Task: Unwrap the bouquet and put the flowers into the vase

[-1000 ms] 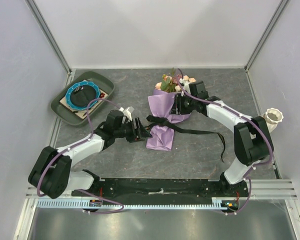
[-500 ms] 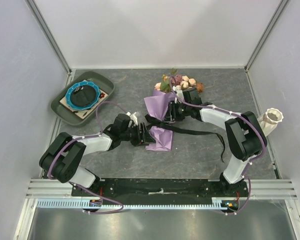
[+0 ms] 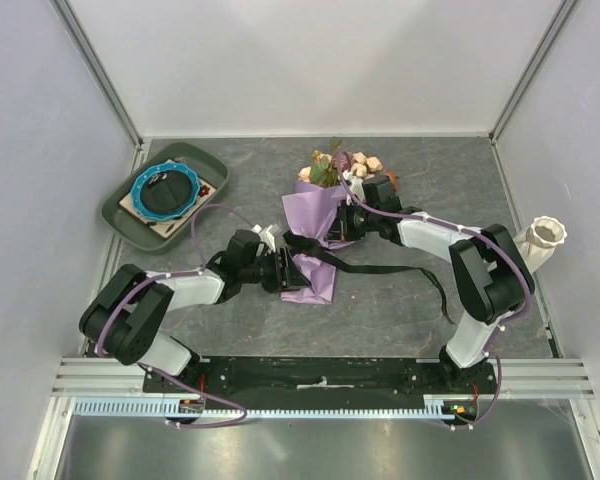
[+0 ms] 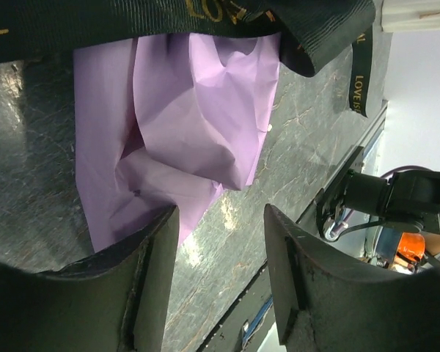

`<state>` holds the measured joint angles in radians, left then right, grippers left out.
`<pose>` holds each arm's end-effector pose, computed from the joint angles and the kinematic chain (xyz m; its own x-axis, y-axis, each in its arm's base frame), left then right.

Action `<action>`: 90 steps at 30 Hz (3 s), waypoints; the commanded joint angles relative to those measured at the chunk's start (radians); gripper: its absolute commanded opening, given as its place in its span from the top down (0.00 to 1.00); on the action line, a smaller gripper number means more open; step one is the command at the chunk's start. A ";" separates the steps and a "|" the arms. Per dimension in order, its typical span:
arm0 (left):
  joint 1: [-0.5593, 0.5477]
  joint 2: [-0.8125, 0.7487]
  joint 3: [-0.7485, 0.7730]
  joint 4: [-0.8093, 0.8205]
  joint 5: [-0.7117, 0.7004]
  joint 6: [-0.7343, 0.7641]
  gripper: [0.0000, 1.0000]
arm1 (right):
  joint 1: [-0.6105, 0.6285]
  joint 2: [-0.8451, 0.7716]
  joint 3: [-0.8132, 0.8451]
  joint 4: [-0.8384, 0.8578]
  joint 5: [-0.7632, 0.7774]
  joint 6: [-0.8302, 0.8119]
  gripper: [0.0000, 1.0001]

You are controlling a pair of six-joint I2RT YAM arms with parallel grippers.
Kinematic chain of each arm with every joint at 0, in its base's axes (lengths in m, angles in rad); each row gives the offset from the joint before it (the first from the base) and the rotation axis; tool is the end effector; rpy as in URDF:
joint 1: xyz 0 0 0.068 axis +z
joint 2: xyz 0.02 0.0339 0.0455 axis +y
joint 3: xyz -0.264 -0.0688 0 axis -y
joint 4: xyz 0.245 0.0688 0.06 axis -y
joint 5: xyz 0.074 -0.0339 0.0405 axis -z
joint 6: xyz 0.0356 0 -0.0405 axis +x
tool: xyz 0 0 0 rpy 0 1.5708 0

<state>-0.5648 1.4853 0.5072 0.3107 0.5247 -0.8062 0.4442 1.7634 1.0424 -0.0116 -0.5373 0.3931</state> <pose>0.2155 -0.1577 0.1420 -0.9361 -0.1463 -0.3200 0.1735 0.5994 -0.7815 0.3280 0.1763 0.1860 -0.8309 -0.0310 -0.5556 -0.4271 0.6756 0.6010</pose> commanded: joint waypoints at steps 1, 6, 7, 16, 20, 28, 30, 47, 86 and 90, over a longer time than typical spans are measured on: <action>-0.006 -0.031 -0.022 0.045 -0.017 -0.016 0.44 | 0.005 -0.085 0.028 -0.019 0.075 -0.029 0.72; -0.004 -0.144 -0.029 -0.019 -0.037 -0.008 0.39 | 0.005 -0.116 0.030 -0.068 0.096 -0.051 0.58; -0.003 -0.178 -0.026 -0.048 -0.055 -0.002 0.39 | 0.005 -0.102 0.050 -0.076 0.070 -0.057 0.58; -0.001 -0.223 -0.015 -0.104 -0.152 0.016 0.33 | 0.071 0.059 0.136 -0.131 0.013 -0.131 0.49; -0.001 -0.085 -0.029 -0.050 -0.157 0.024 0.47 | 0.083 0.073 0.119 -0.085 0.013 -0.112 0.48; -0.003 0.047 -0.064 0.110 -0.106 -0.027 0.51 | 0.091 0.091 0.108 -0.036 -0.024 -0.074 0.56; -0.004 0.038 -0.062 0.107 -0.104 -0.027 0.51 | 0.094 0.088 0.107 -0.036 -0.030 -0.077 0.53; -0.004 -0.008 -0.082 0.093 -0.104 -0.025 0.51 | 0.146 -0.010 0.099 -0.129 0.143 -0.132 0.60; -0.004 -0.083 -0.117 0.114 -0.112 -0.044 0.50 | 0.200 -0.113 0.209 -0.188 0.186 -0.102 1.00; -0.004 -0.235 -0.147 0.094 -0.140 -0.042 0.43 | 0.281 -0.159 0.300 -0.214 0.250 -0.051 1.00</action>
<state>-0.5652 1.3891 0.3843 0.3908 0.4179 -0.8337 0.6537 1.6840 1.2285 -0.2375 -0.3408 0.3054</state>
